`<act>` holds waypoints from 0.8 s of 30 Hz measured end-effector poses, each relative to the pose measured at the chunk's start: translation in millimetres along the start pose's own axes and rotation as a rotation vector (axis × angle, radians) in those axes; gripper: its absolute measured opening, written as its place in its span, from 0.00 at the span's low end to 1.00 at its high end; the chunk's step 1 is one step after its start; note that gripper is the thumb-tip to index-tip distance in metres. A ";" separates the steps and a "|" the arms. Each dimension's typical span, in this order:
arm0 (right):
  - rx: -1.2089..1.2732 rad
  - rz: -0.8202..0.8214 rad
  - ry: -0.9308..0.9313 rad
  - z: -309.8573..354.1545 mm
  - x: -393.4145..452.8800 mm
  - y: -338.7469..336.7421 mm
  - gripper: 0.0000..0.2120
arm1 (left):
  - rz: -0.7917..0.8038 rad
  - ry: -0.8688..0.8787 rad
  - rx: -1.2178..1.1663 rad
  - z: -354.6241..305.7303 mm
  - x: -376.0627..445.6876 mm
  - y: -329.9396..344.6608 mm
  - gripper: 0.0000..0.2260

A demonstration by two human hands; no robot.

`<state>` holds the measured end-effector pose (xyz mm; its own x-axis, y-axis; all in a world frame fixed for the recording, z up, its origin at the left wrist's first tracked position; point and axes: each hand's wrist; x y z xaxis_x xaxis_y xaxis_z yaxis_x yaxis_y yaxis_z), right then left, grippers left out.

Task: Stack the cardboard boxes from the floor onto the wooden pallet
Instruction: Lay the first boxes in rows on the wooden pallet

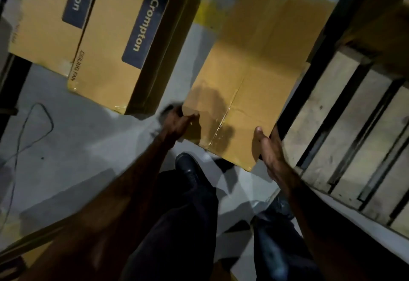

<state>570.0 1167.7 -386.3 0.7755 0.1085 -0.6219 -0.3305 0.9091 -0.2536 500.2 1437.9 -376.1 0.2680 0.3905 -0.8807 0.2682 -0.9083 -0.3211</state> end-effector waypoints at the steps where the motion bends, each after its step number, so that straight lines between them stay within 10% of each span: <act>1: 0.021 0.001 -0.036 15.4 -7.3 -3.9 0.37 | -0.003 -0.002 -0.022 -5.9 -11.8 -3.6 0.16; 16: 0.363 0.171 -0.035 164.4 -115.7 -161.5 0.23 | -0.112 0.323 -0.144 -95.3 -295.1 -13.8 0.06; 24: 0.287 0.113 0.011 178.1 -183.2 -244.9 0.11 | -0.013 0.226 -0.080 -97.7 -354.1 27.1 0.21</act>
<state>604.6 996.9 -78.4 0.7363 0.2129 -0.6423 -0.2477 0.9681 0.0369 503.0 1289.6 -39.0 0.4617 0.4338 -0.7737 0.3431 -0.8917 -0.2952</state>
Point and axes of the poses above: each hand's wrist, its own x-axis towards the middle knuckle, its own y-axis out of the palm, z = x × y, and after that the axes turned 15 degrees about -y, right-handed
